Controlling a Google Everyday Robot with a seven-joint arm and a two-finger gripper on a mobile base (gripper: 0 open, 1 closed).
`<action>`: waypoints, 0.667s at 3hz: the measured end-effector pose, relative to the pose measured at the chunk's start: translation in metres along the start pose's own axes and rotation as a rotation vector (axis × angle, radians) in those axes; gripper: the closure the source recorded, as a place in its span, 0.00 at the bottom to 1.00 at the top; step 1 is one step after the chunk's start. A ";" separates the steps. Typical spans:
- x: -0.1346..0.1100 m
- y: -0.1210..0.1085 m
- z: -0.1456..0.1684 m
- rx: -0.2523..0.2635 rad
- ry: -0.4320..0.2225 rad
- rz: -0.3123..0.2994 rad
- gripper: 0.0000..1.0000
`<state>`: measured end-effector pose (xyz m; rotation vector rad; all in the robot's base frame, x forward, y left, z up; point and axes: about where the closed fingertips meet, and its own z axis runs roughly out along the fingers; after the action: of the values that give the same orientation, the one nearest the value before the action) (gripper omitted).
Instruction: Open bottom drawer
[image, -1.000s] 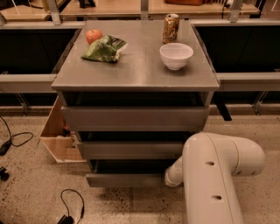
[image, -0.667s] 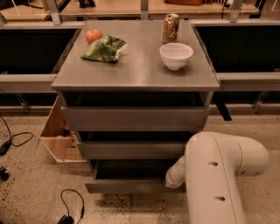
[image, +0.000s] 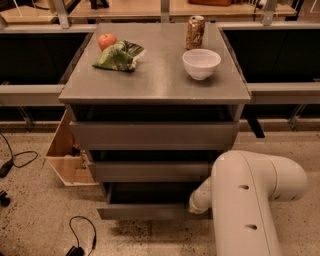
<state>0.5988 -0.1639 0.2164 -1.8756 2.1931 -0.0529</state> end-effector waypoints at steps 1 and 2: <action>0.000 0.000 0.000 0.000 0.000 0.000 0.50; 0.000 0.000 0.000 0.000 0.000 0.000 0.27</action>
Offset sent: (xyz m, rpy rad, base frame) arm 0.0000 0.0000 0.0000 0.0000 0.0000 0.0000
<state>0.5987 -0.1638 0.2163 -1.8757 2.1931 -0.0528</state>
